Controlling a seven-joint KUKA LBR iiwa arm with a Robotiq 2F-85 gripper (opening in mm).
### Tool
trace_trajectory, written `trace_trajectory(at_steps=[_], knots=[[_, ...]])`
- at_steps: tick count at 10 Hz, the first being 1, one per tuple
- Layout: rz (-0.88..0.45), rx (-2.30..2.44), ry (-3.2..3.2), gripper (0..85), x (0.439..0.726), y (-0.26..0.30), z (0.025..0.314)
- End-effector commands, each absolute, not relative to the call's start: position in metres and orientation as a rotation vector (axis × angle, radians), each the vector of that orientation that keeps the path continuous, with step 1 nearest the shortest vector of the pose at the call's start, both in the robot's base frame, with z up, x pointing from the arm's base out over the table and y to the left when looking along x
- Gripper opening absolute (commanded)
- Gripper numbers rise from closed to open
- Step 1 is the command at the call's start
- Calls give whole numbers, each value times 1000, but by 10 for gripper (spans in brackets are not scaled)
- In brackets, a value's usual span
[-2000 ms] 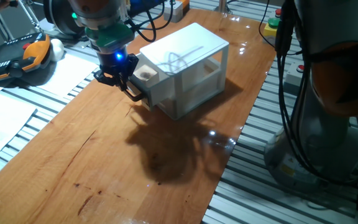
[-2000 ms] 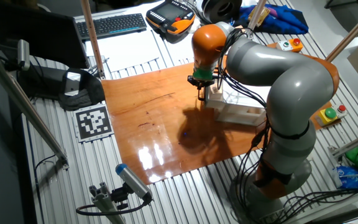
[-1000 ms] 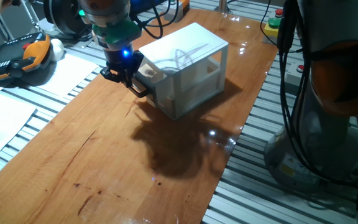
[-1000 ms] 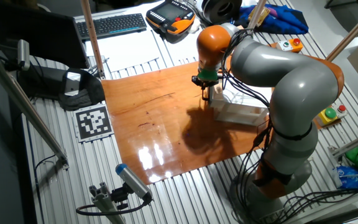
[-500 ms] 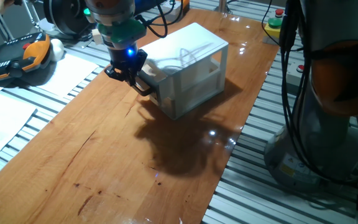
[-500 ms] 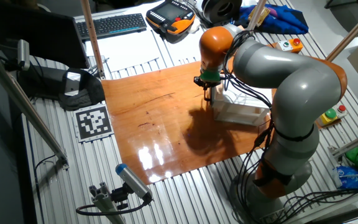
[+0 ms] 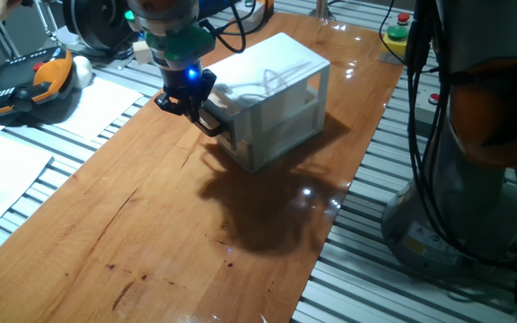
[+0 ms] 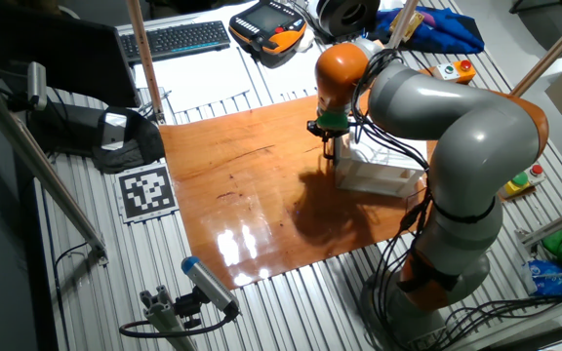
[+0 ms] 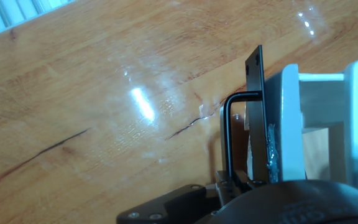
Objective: Put things in the drawer
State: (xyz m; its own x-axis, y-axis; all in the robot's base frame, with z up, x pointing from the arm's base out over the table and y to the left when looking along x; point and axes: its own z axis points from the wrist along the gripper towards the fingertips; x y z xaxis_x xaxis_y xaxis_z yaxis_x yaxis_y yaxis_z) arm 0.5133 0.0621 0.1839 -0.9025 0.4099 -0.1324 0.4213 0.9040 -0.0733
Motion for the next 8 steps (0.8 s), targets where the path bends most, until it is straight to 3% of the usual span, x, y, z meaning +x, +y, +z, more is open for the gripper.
trace_trajectory(at_steps=[1,8], knots=[[-154,647,2955,0,512,61,184],[-147,661,2959,0,512,57,186]])
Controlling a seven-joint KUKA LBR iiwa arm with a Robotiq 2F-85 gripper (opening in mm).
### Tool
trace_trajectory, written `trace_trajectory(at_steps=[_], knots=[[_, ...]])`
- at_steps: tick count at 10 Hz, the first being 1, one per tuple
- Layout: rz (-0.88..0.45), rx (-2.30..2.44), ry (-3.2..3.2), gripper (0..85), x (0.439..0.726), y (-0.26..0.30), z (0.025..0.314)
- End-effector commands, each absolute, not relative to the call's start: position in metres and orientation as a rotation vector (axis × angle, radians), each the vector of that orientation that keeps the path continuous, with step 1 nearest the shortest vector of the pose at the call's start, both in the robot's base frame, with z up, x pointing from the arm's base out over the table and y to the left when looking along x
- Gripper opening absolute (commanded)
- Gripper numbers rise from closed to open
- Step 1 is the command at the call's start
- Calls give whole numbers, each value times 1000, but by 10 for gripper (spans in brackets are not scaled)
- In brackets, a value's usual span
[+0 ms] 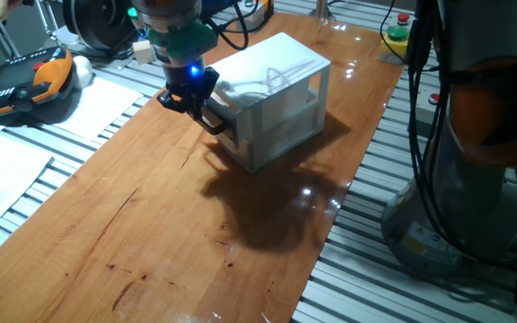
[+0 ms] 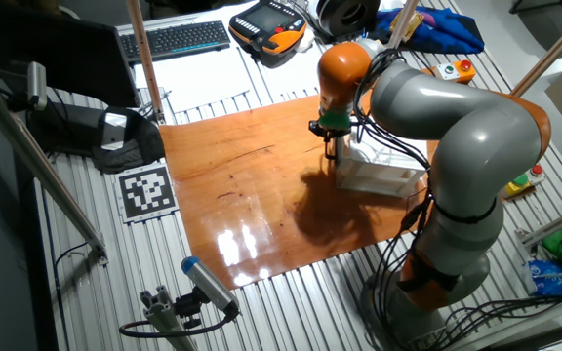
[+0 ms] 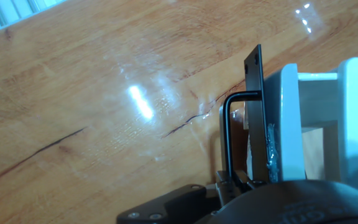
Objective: Put things in the drawer
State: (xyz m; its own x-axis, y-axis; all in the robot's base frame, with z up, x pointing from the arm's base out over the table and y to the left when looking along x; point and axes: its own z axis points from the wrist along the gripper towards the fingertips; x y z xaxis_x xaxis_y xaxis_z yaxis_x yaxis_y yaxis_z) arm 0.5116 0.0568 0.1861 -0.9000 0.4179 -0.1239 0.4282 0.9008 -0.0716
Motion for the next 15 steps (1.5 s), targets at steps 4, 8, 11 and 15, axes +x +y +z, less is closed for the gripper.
trace_trajectory(at_steps=[4,8,11,15], knots=[[-132,658,2965,0,510,52,185],[-132,647,2966,0,507,48,186],[-126,634,2971,0,506,45,186],[-121,601,2973,0,503,41,186]])
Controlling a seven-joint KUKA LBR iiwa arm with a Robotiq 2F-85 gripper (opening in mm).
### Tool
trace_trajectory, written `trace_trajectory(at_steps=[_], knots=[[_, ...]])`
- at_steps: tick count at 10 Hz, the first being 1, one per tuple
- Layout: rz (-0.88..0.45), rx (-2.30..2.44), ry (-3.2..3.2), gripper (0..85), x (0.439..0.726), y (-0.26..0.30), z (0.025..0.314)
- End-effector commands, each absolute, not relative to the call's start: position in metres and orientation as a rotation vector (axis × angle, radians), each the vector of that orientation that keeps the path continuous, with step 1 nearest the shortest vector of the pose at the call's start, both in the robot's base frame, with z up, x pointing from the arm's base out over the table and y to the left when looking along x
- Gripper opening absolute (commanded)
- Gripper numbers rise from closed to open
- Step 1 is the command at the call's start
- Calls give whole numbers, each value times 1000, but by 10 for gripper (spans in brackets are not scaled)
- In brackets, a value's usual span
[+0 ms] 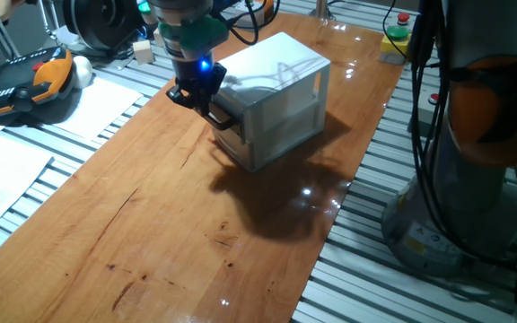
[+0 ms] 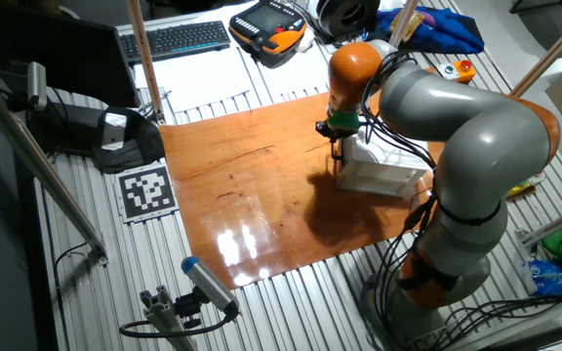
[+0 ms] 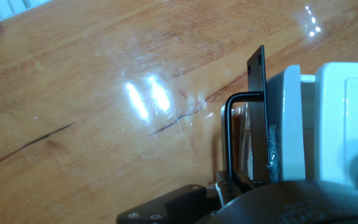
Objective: Put things in the drawer
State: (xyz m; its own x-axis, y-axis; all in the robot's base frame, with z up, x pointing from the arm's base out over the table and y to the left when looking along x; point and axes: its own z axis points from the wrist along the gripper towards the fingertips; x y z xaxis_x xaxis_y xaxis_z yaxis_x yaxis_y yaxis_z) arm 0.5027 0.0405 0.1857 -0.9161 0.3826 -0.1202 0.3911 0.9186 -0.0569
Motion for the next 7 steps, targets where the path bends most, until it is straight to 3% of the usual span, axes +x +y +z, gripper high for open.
trace_trajectory(at_steps=[1,7], knots=[[-125,597,2970,0,501,40,186],[-135,618,2952,0,497,42,187]])
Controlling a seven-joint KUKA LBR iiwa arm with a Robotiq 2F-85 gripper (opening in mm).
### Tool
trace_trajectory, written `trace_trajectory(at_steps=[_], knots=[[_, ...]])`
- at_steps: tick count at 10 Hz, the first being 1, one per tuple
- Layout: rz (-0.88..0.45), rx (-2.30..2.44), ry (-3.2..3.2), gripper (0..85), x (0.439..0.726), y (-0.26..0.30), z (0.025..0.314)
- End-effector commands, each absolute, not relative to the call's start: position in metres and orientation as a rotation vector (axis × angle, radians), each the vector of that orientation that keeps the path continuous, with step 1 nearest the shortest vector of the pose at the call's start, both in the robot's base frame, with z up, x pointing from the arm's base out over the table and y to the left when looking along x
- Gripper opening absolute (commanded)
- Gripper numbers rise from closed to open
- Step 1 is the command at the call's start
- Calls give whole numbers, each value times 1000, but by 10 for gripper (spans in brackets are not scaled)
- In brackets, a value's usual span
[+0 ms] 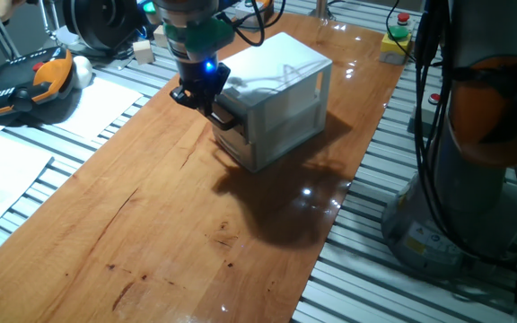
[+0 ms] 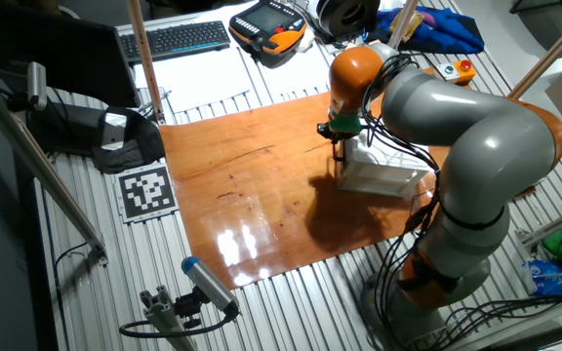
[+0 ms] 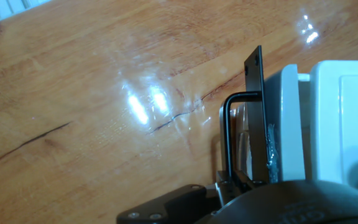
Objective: Put things in the drawer
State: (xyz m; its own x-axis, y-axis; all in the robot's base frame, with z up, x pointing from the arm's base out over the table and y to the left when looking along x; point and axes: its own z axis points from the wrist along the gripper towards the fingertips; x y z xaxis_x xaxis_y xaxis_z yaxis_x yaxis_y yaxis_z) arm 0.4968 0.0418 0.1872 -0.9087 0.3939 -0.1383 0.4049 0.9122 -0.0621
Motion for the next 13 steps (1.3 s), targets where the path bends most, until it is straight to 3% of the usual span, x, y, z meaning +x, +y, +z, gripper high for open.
trace_trajectory(at_steps=[1,13], knots=[[-135,620,2951,0,497,42,186],[-143,626,2935,0,488,27,175]])
